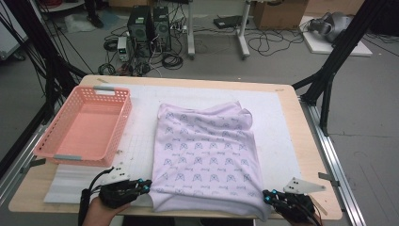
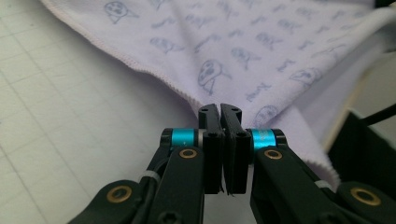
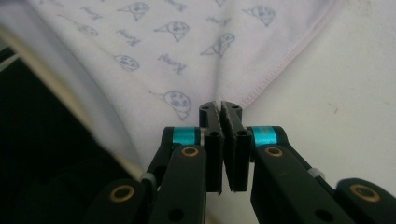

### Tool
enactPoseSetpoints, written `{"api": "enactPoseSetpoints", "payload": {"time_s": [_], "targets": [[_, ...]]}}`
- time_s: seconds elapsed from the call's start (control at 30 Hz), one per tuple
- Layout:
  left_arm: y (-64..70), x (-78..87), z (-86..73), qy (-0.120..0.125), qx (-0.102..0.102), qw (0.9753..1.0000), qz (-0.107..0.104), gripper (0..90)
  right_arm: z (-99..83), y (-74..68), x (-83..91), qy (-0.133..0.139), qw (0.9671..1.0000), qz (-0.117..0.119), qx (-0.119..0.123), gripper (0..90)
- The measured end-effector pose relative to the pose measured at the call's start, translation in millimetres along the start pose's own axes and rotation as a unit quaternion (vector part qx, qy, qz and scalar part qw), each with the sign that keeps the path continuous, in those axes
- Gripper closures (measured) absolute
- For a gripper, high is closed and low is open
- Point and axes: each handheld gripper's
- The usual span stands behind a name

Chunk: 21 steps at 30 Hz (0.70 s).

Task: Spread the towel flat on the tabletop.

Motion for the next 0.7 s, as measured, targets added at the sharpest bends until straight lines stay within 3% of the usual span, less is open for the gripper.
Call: {"api": "enactPoseSetpoints", "payload": {"time_s": [0.13, 0.2, 0.23, 0.3, 0.37, 0.47, 0.57, 0.63, 0.7], "targets": [[7.5, 19.3, 0.2, 0.026, -0.002, 0.9994, -0.021, 87.3, 1.1, -12.2, 26.1, 0.011, 0.9997, 0.019, 0.015, 87.5], [6.2, 16.6, -0.5, 0.020, 0.000, 0.9997, -0.014, 85.7, 2.5, -14.9, 32.2, 0.012, 0.9996, 0.020, 0.018, 86.7], [4.3, 11.8, -0.4, 0.014, 0.005, 0.9999, -0.001, 79.9, 3.6, -14.5, 31.1, 0.011, 0.9996, 0.018, 0.020, 84.4], [-0.9, 1.3, 1.2, 0.007, 0.029, 0.9995, 0.011, 56.8, 6.2, -13.1, 23.7, 0.005, 0.9998, 0.016, 0.010, 71.6], [-5.8, -7.5, 5.9, 0.016, 0.035, 0.9990, 0.024, 48.5, 9.9, -11.2, 14.4, 0.012, 0.9999, 0.005, 0.000, 61.2], [-16.6, -23.9, 18.1, 0.023, 0.048, 0.9978, 0.041, 45.0, 19.0, -3.0, -3.7, 0.026, 0.9993, -0.027, -0.009, 53.0], [-25.5, -49.8, 29.7, -0.011, 0.060, 0.9960, 0.065, 42.7, 29.9, 9.1, -30.8, 0.018, 0.9979, -0.057, -0.023, 49.7], [-26.2, -64.0, 34.0, -0.026, 0.049, 0.9955, 0.077, 42.6, 36.7, 15.9, -46.3, 0.009, 0.9966, -0.077, -0.029, 49.3], [-22.5, -70.0, 37.1, -0.027, 0.019, 0.9943, 0.101, 46.6, 42.1, 20.3, -57.0, 0.011, 0.9969, -0.073, -0.029, 51.0]]}}
Point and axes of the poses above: each handheld gripper's, and its own axes: x roughly backward along the jaws, z roughly out of its top, y roughly to its right, and after that the axes turned 10 degrees about -y, right-handed
